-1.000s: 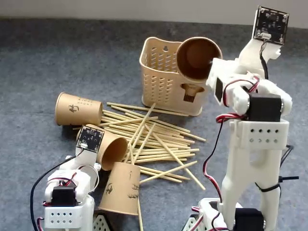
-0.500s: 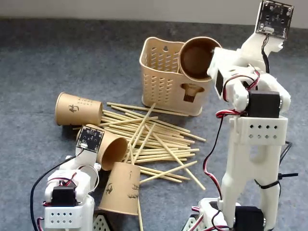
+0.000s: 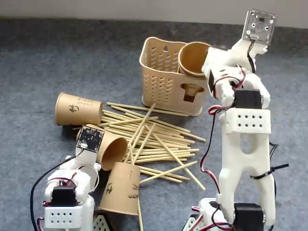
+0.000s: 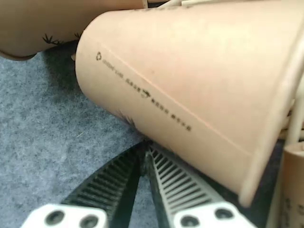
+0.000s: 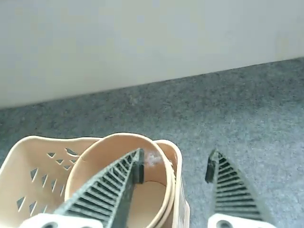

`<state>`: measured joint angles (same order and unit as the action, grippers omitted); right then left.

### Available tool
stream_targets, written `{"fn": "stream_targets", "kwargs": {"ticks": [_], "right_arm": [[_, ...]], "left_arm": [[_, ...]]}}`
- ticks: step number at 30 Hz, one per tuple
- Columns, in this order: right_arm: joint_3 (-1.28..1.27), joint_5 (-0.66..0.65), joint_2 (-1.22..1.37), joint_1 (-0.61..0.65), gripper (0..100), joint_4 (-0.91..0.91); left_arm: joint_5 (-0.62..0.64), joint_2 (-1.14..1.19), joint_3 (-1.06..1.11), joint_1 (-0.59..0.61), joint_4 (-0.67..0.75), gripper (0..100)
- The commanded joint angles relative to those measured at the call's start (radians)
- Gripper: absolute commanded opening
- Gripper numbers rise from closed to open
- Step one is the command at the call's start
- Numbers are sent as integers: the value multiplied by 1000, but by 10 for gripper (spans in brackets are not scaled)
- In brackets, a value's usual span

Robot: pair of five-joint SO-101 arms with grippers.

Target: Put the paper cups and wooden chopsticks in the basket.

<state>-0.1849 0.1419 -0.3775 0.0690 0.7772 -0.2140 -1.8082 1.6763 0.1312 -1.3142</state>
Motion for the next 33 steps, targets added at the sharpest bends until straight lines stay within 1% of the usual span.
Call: {"fn": "stream_targets", "kwargs": {"ticks": [1, 5, 10, 16, 24, 26, 30, 33], "right_arm": [[10, 3, -22, -10, 217, -31], [10, 0, -30, -10, 217, -15], [1, -2, -131, -8, 217, 111], [-30, -2, -219, 27, 217, 205], [-242, -3, -418, 33, 214, 203], [-282, -5, -473, 33, 193, 203], [-366, -57, -567, 33, 173, 203], [-443, -64, -636, 33, 173, 206]], "left_arm": [[-2, -12, 19, 8, -5, 7], [-2, -12, 19, 8, -5, 7], [-2, -12, 19, 8, -5, 7], [-2, -12, 19, 8, -5, 7], [-2, -12, 19, 8, -5, 7], [-2, -12, 19, 8, -5, 7], [-2, -12, 19, 8, -5, 7], [-2, -12, 19, 8, -5, 7]]}}
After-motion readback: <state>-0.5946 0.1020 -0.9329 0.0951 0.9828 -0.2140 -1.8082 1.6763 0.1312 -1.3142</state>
